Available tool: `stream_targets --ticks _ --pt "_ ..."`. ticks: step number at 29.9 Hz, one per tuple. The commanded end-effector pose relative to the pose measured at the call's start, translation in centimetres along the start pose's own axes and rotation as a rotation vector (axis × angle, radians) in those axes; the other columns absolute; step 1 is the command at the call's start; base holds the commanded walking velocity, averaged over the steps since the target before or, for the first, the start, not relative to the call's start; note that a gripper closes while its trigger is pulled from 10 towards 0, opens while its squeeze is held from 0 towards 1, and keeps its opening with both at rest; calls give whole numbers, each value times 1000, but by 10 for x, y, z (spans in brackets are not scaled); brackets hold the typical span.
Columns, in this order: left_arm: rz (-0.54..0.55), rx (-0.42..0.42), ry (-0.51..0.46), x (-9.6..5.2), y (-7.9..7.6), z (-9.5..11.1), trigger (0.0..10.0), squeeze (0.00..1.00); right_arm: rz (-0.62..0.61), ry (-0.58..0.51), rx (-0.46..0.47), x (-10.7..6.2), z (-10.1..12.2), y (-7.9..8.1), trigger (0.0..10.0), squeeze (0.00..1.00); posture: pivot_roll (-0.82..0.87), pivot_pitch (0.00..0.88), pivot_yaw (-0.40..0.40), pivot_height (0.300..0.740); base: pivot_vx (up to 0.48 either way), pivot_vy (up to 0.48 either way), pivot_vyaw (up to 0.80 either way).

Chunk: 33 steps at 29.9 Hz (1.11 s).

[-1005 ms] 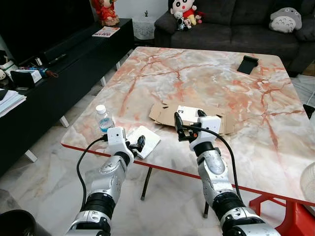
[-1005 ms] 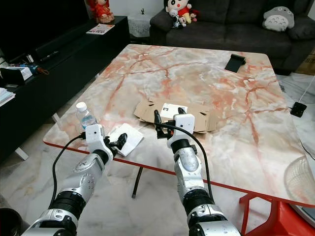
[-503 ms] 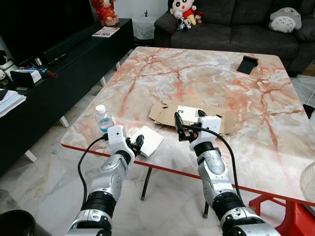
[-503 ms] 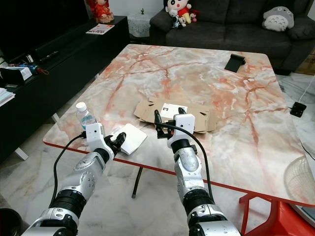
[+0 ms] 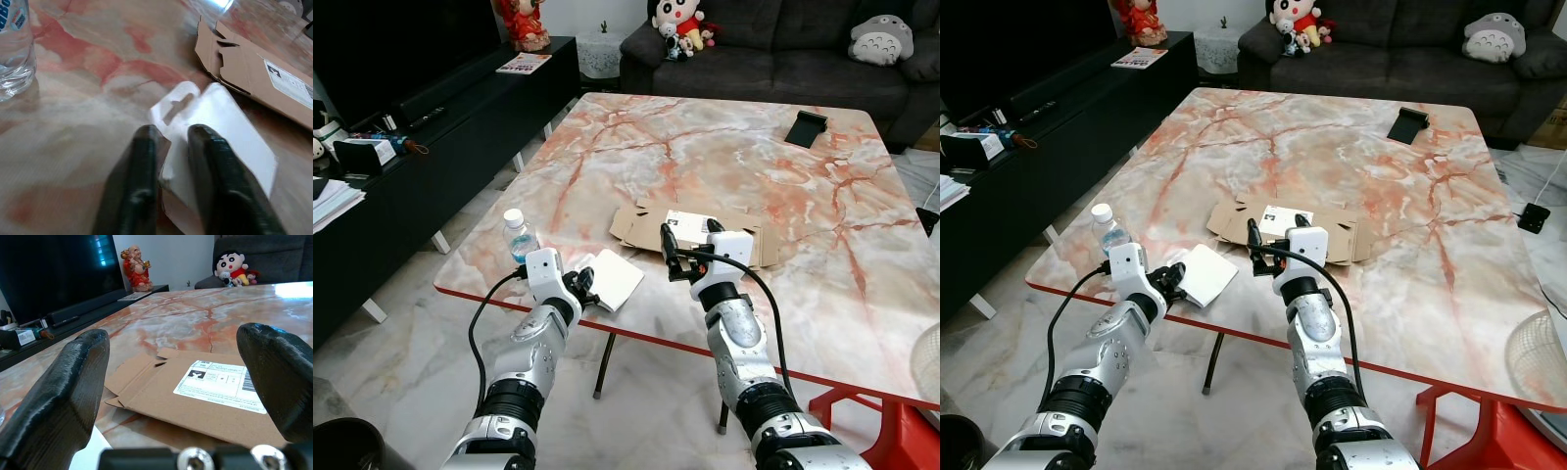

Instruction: Picking trash to rubbish bin

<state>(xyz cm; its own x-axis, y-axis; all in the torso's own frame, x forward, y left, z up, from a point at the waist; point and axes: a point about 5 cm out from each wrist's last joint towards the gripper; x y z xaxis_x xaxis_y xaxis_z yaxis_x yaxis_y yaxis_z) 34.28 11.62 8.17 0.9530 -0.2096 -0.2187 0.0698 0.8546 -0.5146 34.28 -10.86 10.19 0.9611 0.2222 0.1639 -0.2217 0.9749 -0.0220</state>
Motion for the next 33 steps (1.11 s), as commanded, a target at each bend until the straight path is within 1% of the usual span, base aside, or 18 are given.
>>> stream_targets --ticks 1,8,12,13,15,16,17,18,19,20,21,22,23,24,25,27,28,33 --pt "-17 2 -29 2 -5 10 0 0 7 3 2 3 2 2 10000 0 -53 0 33 740 0 0 0" --pt "-32 5 -87 3 -11 21 0 0 6 -1 1 4 3 2 10000 0 -52 0 31 740 0 0 0" --pt "-75 18 -144 2 -17 30 0 0 4 -3 0 4 3 1 10000 0 -51 0 30 740 0 0 0" --pt "-98 33 -169 2 -21 33 0 0 1 -5 0 4 4 1 10000 0 -50 0 29 740 0 0 0" --pt "-136 58 -220 0 -29 39 4980 0 -6 -9 -4 5 5 0 10000 0 -50 0 29 740 0 0 0" --pt "-149 86 -251 0 -33 43 10000 0 -14 -14 -3 5 6 -2 10000 0 -50 0 29 740 0 0 0" --pt "-166 131 -286 -1 -38 47 10000 0 -27 -22 -1 6 7 -3 10000 0 -50 0 28 740 0 0 0" --pt "-171 156 -295 -2 -40 48 10000 0 -31 -23 -2 6 8 -4 10000 0 -50 0 28 740 0 0 0" --pt "-177 213 -317 -2 -43 49 10000 0 -38 -29 -4 7 9 -5 10000 0 -50 0 28 740 0 0 0" --pt "-181 243 -330 -2 -45 50 10000 0 -43 -33 -5 7 10 -6 10000 0 -50 0 28 740 0 0 0" --pt "-181 243 -330 -2 -45 50 10000 0 -43 -33 -5 7 10 -6 10000 0 -50 0 28 740 0 0 0" --pt "-179 278 -349 -2 -47 52 10000 0 -50 -38 -3 7 11 -7 10000 0 -50 0 28 740 0 0 0" --pt "-179 287 -354 -2 -48 53 10000 0 -52 -39 -3 8 11 -8 10000 0 -50 0 28 740 0 0 0" --pt "-177 334 -363 -2 -49 53 10000 0 -56 -42 -4 8 12 -8 10000 0 -51 0 28 740 0 0 0" --pt "-188 422 -381 -1 -54 55 10000 0 -66 -47 -3 8 13 -10 10000 0 -51 0 28 740 0 0 0" --pt "-194 474 -392 0 -57 56 10000 0 -72 -49 -3 8 14 -11 10000 0 -51 0 28 740 0 0 0" --pt "-199 519 -400 2 -61 57 10000 0 -78 -51 -4 8 14 -13 10000 0 -51 0 28 740 0 0 0" --pt "-194 568 -403 4 -64 58 10000 0 -91 -54 -5 9 15 -16 10000 0 -53 0 31 740 0 0 0"
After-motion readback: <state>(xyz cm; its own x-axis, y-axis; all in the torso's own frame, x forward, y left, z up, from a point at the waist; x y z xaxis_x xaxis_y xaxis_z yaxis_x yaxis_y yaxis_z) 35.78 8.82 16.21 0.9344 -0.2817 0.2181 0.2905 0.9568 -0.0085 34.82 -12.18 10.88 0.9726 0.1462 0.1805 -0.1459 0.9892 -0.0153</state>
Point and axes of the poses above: a point about 5 cm out from each wrist's last joint towards the gripper, its own x axis pointing out of the wrist towards the gripper, its own z axis along the axis of the wrist's last joint, y = z × x, and after that the axes turned 6 degrees about -x, right-handed
